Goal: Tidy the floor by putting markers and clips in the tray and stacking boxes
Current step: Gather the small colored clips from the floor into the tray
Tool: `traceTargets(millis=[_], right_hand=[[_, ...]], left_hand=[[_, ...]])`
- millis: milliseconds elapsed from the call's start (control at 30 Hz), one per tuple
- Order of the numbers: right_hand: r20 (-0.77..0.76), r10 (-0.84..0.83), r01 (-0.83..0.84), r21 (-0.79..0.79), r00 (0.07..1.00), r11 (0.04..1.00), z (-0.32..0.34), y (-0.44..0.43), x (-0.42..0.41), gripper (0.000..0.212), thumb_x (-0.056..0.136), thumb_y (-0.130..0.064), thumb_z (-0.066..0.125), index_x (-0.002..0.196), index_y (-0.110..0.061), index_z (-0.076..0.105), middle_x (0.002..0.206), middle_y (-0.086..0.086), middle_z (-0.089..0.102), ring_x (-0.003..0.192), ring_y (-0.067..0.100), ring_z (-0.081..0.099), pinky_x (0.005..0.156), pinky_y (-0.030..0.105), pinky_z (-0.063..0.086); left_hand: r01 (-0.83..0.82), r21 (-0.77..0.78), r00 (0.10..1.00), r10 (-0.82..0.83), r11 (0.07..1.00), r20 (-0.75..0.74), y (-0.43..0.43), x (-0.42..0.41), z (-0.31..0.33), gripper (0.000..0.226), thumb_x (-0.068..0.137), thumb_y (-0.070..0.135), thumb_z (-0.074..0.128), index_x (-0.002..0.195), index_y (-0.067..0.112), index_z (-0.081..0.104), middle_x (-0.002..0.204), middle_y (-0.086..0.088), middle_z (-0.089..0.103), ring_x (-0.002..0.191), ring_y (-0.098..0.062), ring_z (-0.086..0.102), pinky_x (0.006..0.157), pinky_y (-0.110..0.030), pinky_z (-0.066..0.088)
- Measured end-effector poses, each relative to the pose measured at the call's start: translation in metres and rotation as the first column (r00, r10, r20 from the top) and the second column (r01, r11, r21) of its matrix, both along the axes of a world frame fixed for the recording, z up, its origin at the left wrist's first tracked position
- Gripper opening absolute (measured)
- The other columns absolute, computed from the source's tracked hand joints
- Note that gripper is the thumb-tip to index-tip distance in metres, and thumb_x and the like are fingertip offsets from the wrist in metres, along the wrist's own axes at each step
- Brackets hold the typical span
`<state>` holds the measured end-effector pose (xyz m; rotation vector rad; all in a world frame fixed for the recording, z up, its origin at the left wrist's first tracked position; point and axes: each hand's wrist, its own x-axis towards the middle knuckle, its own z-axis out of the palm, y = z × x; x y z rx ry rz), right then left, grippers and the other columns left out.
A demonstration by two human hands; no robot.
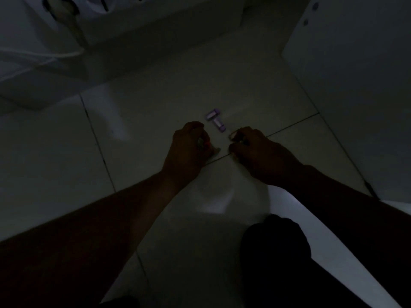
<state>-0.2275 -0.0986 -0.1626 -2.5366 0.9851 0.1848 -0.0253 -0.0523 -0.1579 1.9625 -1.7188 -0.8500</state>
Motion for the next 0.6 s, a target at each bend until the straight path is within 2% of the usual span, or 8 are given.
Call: traceTargets(millis=[33, 100, 167, 267, 333, 433, 500, 600], right_hand=[[0.011, -0.018, 0.019, -0.019, 1.000, 1.000, 0.000, 0.000, -0.001, 0.032, 0.094, -0.025, 0.050, 0.124, -0.014, 0.053, 0.136, 0.015, 0.040, 0.112, 0.035, 0.047, 0.073, 0.047, 0.053], [0.033, -0.076, 0.078, -0.055, 0.997, 0.995, 0.003, -0.002, -0.001, 0.032, 0.094, -0.023, 0.051, 0.124, -0.012, 0.054, 0.136, 0.016, 0.042, 0.110, 0.036, 0.050, 0.069, 0.046, 0.053], [0.050, -0.107, 0.111, -0.080, 0.993, 0.991, 0.005, -0.006, 0.002, 0.030, 0.095, -0.021, 0.050, 0.124, -0.012, 0.054, 0.140, 0.013, 0.041, 0.111, 0.036, 0.049, 0.068, 0.046, 0.053], [-0.017, -0.081, 0.079, -0.069, 0.997, 0.994, 0.008, -0.013, 0.007, 0.031, 0.095, -0.017, 0.044, 0.126, -0.017, 0.049, 0.141, 0.007, 0.040, 0.110, 0.033, 0.046, 0.073, 0.046, 0.051], [-0.041, -0.071, 0.067, -0.081, 0.997, 0.994, 0.008, -0.017, 0.010, 0.034, 0.094, -0.013, 0.046, 0.127, -0.019, 0.046, 0.134, 0.006, 0.044, 0.106, 0.032, 0.046, 0.071, 0.045, 0.050], [-0.078, -0.084, 0.075, -0.110, 0.993, 0.991, 0.005, -0.020, 0.014, 0.040, 0.094, -0.013, 0.045, 0.134, -0.018, 0.041, 0.132, 0.009, 0.043, 0.109, 0.033, 0.045, 0.069, 0.043, 0.049], [-0.121, -0.084, 0.073, -0.093, 0.989, 0.993, 0.001, -0.019, 0.016, 0.048, 0.097, -0.017, 0.041, 0.144, -0.015, 0.030, 0.137, 0.015, 0.037, 0.111, 0.036, 0.043, 0.070, 0.043, 0.048], [-0.158, -0.108, 0.102, -0.046, 0.982, 0.994, -0.007, -0.017, 0.019, 0.056, 0.099, -0.019, 0.038, 0.150, -0.012, 0.016, 0.139, 0.021, 0.030, 0.112, 0.039, 0.042, 0.078, 0.045, 0.050]], left_hand=[[0.030, 0.021, 1.000, -0.030, 0.999, 0.004, -0.002, 0.000, 0.000, 0.025, 0.074, 0.025, 0.078, 0.083, 0.007, 0.062, 0.114, -0.011, 0.060, 0.099, -0.027, 0.058, 0.087, -0.033, 0.042], [0.145, 0.065, 0.989, -0.147, 0.987, 0.027, -0.005, 0.001, 0.000, 0.025, 0.077, 0.031, 0.074, 0.075, 0.015, 0.055, 0.088, -0.005, 0.061, 0.083, -0.024, 0.055, 0.079, -0.041, 0.046], [0.294, 0.106, 0.949, -0.303, 0.950, 0.085, -0.006, 0.005, -0.002, 0.027, 0.082, 0.041, 0.061, 0.071, 0.018, 0.053, 0.076, -0.001, 0.057, 0.080, -0.027, 0.056, 0.076, -0.044, 0.046], [0.525, 0.153, 0.806, -0.547, 0.837, 0.227, -0.007, 0.010, -0.006, 0.049, 0.084, 0.047, 0.042, 0.074, 0.007, 0.069, 0.089, -0.013, 0.072, 0.094, -0.033, 0.067, 0.085, -0.040, 0.038], [0.549, 0.133, 0.784, -0.564, 0.825, 0.260, -0.008, 0.013, -0.006, 0.047, 0.083, 0.042, 0.045, 0.080, 0.005, 0.073, 0.097, -0.017, 0.073, 0.098, -0.035, 0.068, 0.085, -0.036, 0.035], [0.559, 0.210, 0.759, -0.597, 0.802, 0.262, -0.006, 0.016, -0.002, 0.058, 0.085, 0.048, 0.042, 0.111, 0.003, 0.068, 0.126, -0.024, 0.059, 0.114, -0.040, 0.056, 0.097, -0.039, 0.040], [0.573, 0.214, 0.748, -0.611, 0.792, 0.260, -0.005, 0.017, -0.004, 0.058, 0.086, 0.046, 0.040, 0.114, 0.002, 0.065, 0.125, -0.028, 0.057, 0.110, -0.047, 0.054, 0.094, -0.049, 0.047], [0.579, 0.227, 0.737, -0.621, 0.783, 0.265, -0.009, 0.025, -0.012, 0.050, 0.086, 0.038, 0.045, 0.111, 0.001, 0.066, 0.106, -0.027, 0.063, 0.091, -0.048, 0.060, 0.077, -0.053, 0.053]])
